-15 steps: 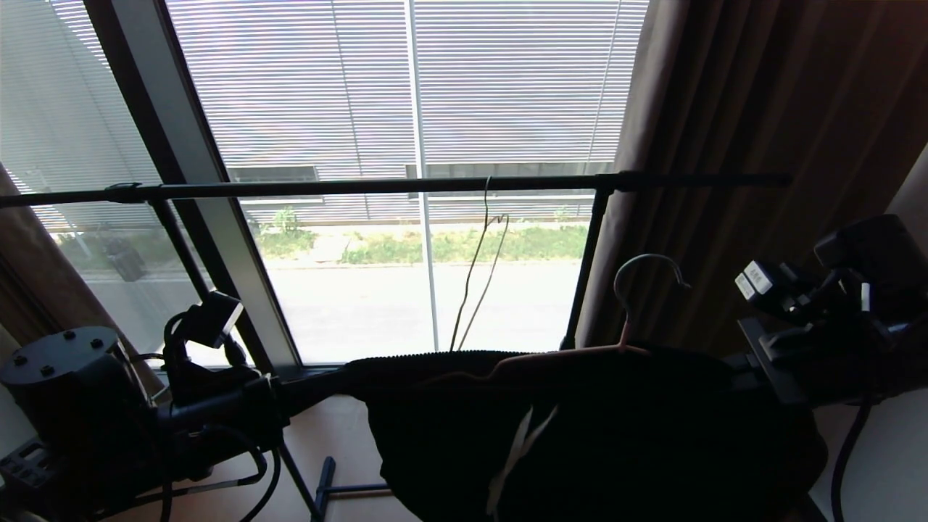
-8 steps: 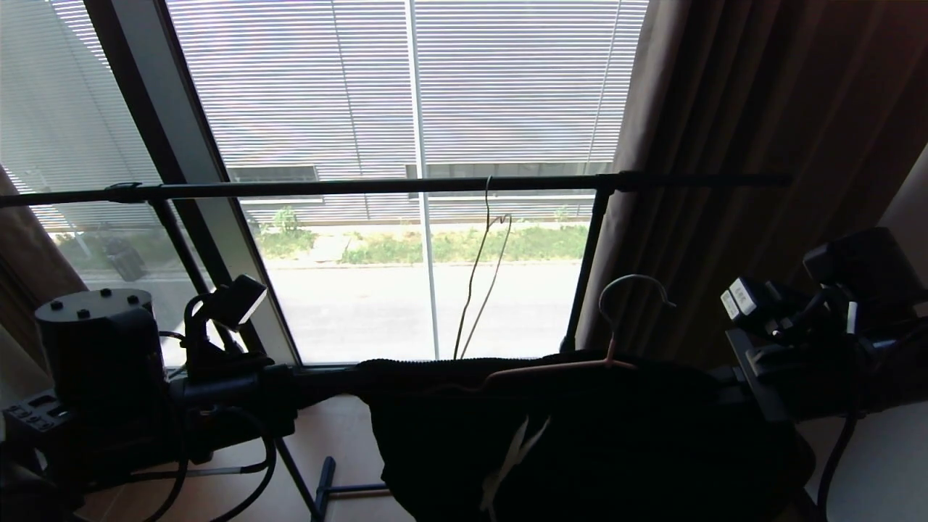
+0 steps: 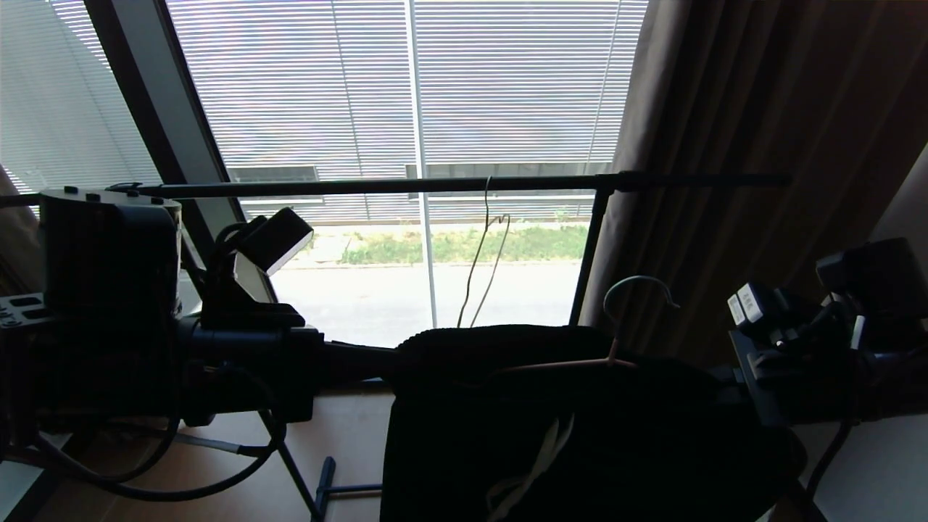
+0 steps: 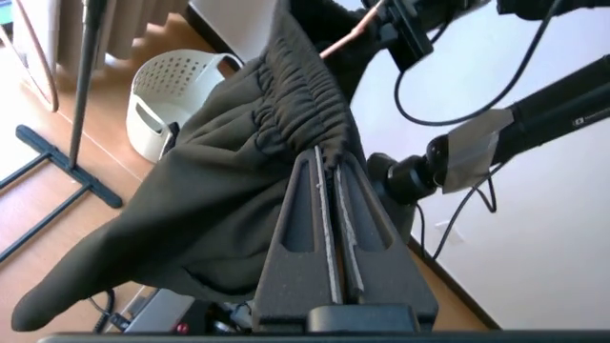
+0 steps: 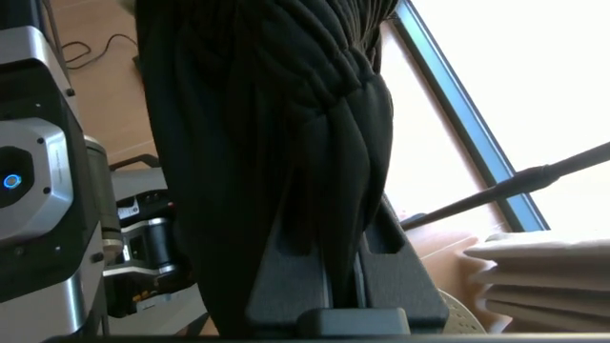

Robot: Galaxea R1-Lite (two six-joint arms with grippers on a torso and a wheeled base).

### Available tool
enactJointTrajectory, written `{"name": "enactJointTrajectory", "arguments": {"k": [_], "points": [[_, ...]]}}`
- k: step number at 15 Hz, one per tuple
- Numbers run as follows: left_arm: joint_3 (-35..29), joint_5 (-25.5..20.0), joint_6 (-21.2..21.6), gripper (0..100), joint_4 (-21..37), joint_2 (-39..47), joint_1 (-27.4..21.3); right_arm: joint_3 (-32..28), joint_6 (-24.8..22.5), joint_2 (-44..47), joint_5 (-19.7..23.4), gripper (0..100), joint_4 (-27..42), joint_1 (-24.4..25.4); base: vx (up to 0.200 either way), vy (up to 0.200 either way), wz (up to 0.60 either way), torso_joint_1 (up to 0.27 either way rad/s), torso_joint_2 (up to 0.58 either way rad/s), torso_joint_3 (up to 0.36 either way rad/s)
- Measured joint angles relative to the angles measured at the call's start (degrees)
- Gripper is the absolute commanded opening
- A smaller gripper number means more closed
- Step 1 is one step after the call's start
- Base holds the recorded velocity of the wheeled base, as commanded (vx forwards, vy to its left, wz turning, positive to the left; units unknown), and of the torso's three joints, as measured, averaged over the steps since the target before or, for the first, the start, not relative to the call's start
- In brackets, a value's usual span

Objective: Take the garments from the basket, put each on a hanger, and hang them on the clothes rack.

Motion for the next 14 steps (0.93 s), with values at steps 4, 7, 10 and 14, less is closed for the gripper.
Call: {"name": "enactJointTrajectory", "arguments": {"k": [4,7,10,14], "points": [[-7.3,1.8,2.7,0,8.4,2.3,-1.6,0.5,0.5,-0.3,-0.1,0,-0.9,1.2,0.000,0.000,0.00,0.000,0.00,0.000],[-11.1,5.8,3.1,0,10.7,4.7,-4.2,0.6,1.5,-0.7,-0.1,0,-0.9,2.2,0.000,0.000,0.00,0.000,0.00,0.000],[-12.8,5.9,4.5,0,13.2,6.4,-5.3,0.6,2.1,-1.0,-0.1,0,-0.9,3.4,0.000,0.000,0.00,0.000,0.00,0.000],[-18.8,7.9,7.2,0,19.9,8.2,-7.4,0.3,2.9,-1.1,-0.1,0,-0.9,4.1,0.000,0.000,0.00,0.000,0.00,0.000]]}}
